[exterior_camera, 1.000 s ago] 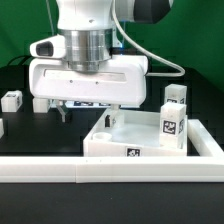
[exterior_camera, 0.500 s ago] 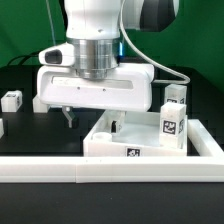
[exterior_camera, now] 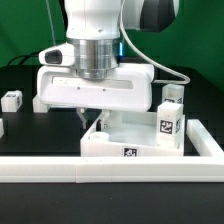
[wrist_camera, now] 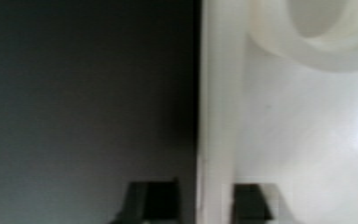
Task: Assemble square table
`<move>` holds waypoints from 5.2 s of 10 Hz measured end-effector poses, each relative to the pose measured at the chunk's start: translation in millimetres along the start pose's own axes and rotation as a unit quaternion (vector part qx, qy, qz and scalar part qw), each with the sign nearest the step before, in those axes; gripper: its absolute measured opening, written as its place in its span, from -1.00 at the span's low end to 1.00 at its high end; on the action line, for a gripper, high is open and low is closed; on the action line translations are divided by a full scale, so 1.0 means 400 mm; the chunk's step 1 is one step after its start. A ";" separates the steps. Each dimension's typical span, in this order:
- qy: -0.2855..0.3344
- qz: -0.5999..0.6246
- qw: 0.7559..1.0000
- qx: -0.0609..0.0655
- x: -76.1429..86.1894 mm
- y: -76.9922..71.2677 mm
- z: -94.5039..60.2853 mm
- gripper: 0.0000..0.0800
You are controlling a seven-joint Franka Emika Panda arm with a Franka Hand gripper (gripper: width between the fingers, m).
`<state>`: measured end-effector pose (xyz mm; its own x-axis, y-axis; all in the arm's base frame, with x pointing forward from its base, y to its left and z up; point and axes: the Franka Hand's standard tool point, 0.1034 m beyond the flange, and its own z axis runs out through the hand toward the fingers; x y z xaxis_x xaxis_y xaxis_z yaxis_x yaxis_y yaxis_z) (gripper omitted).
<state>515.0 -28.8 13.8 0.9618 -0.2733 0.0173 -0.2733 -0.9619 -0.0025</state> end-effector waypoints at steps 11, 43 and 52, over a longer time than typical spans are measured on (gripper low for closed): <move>0.001 -0.020 1.000 0.000 0.004 0.001 -0.002 -0.86; -0.030 -0.738 0.673 -0.039 0.136 -0.144 -0.012 -0.85; -0.035 -0.760 0.648 -0.032 0.181 -0.238 -0.005 -0.85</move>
Offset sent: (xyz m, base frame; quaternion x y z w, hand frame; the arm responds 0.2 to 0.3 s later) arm 0.0000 0.0000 0.0000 0.0000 0.0000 0.0000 1.0000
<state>610.5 43.0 17.1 0.1173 0.9886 -0.0946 0.9931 -0.1172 0.0064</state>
